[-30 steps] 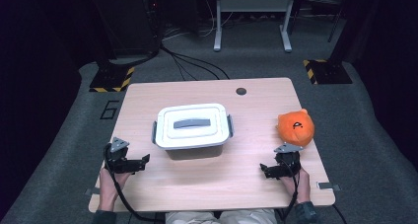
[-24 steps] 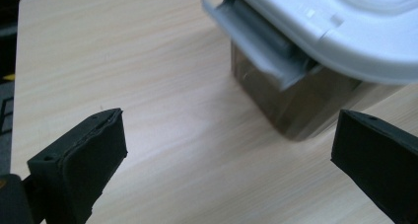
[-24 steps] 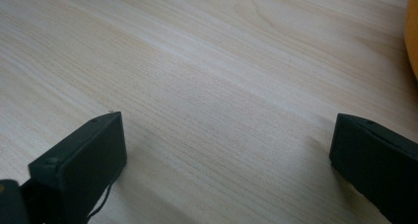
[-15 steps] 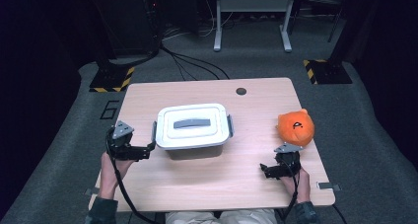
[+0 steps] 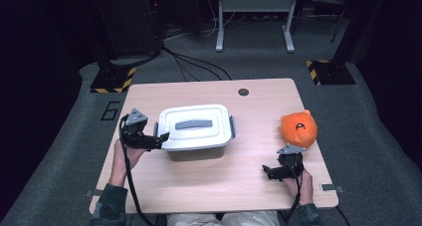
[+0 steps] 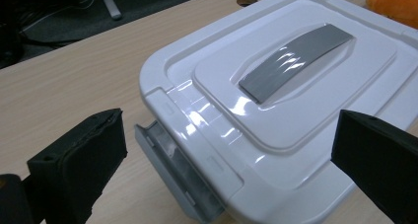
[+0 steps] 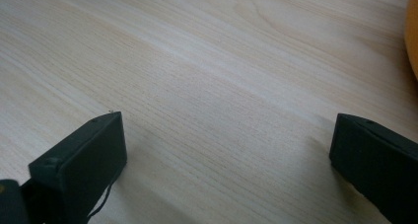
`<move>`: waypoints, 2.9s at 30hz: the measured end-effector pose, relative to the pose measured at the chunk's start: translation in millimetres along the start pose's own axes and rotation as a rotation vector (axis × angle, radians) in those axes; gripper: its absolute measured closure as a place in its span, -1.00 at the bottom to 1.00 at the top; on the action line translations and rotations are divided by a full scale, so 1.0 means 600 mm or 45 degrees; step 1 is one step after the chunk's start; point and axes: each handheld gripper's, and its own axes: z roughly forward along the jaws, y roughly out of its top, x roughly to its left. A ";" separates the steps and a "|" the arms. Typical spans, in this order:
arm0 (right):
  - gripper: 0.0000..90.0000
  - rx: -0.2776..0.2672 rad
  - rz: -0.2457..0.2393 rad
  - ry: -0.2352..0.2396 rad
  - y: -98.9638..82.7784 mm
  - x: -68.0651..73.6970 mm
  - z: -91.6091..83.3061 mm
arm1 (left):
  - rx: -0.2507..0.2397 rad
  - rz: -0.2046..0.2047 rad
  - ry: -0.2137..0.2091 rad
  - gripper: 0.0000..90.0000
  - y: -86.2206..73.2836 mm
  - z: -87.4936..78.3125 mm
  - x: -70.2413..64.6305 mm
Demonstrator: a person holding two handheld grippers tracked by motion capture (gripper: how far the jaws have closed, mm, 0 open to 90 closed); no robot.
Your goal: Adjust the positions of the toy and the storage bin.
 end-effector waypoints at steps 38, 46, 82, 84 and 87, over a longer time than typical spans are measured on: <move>-0.97 -0.003 -0.004 0.001 0.000 0.000 -0.001 | 0.213 0.265 -0.155 -0.27 0.083 0.130 -0.066; -0.96 -0.005 -0.011 0.006 -0.001 0.000 -0.001 | 0.230 0.264 -0.219 0.07 0.083 0.135 -0.062; -0.96 -0.005 -0.008 -0.002 0.000 0.000 -0.001 | 0.258 0.324 -0.304 0.48 0.103 0.154 -0.121; -0.96 -0.005 -0.007 -0.002 0.000 0.000 -0.001 | 0.262 0.320 -0.302 0.48 0.105 0.156 -0.123; -0.96 -0.005 -0.006 -0.002 0.000 0.000 -0.001 | 0.258 0.317 -0.298 0.48 0.107 0.159 -0.129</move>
